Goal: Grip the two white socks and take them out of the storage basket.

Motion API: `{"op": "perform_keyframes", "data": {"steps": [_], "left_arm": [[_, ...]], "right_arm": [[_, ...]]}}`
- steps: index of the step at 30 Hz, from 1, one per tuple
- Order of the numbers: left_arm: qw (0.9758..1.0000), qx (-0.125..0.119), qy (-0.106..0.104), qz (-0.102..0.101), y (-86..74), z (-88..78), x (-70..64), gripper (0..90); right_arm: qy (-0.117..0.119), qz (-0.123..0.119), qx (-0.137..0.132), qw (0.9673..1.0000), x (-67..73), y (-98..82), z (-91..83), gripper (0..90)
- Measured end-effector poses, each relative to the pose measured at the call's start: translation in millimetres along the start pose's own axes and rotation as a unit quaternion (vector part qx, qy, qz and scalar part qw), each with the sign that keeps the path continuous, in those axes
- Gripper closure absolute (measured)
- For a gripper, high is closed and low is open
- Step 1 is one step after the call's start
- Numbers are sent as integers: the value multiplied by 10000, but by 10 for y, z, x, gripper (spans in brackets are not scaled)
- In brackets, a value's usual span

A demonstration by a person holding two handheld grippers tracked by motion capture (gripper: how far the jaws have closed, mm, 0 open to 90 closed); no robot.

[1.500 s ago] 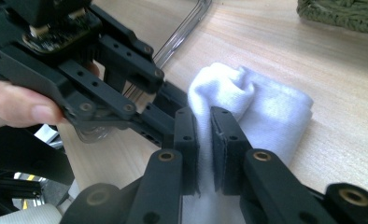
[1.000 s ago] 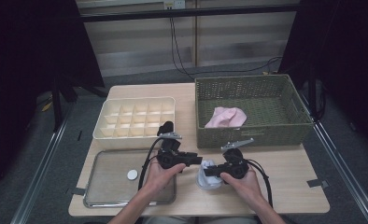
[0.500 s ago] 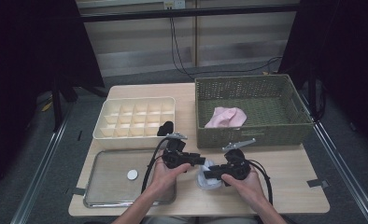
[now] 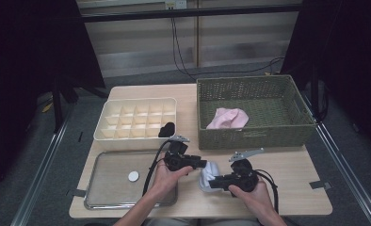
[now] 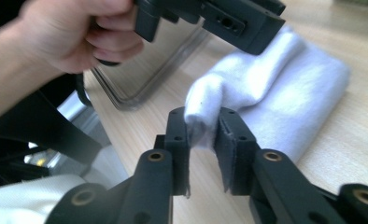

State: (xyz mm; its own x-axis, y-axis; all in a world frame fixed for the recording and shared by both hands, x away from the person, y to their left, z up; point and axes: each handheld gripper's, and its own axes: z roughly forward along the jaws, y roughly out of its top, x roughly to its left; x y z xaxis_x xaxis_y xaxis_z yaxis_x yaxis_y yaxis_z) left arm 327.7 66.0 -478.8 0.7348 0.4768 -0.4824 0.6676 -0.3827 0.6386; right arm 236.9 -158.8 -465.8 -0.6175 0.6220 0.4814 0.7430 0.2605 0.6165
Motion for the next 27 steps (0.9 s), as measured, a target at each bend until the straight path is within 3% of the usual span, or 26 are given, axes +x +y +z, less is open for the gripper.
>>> {"op": "perform_keyframes", "data": {"steps": [6, 8, 12, 16, 17, 18, 19, 20, 23, 27], "left_arm": [[9998, 135, -89, -71, -37, -27, -45, 448], [9996, 231, 62, -164, -72, -21, 19, 440], [9995, 253, 3, -193, -91, -29, 58, 442], [9995, 286, 126, -81, -105, 1, 41, 461], [9995, 307, 69, -21, -110, 6, 47, 461], [9994, 326, 102, -26, -113, 15, 51, 462], [9994, 333, 70, -37, -114, 16, 60, 462], [9993, 359, 91, -3, -122, 27, 79, 464], [9993, 358, 46, -87, -131, 31, 101, 464], [9992, 360, 138, -85, -133, 2, 97, 454]], "right_arm": [[-129, -1, 170, 9998, -51, 15, 108, 734], [-113, 25, 230, 9997, -50, -5, 129, 661], [-84, 41, 214, 9997, -44, -10, 75, 596], [-42, 82, -30, 10000, -82, -15, -97, 646], [-50, 78, -73, 9999, -99, -14, -124, 660], [-224, 153, -157, 9995, -160, -5, -163, 699], [-224, 153, -157, 9995, -160, -5, -163, 699], [-377, 204, -190, 9989, -224, 2, -140, 718], [-424, 287, -169, 9985, -283, 16, -88, 717], [-569, 360, -31, 9977, -328, 18, 53, 659]]}}
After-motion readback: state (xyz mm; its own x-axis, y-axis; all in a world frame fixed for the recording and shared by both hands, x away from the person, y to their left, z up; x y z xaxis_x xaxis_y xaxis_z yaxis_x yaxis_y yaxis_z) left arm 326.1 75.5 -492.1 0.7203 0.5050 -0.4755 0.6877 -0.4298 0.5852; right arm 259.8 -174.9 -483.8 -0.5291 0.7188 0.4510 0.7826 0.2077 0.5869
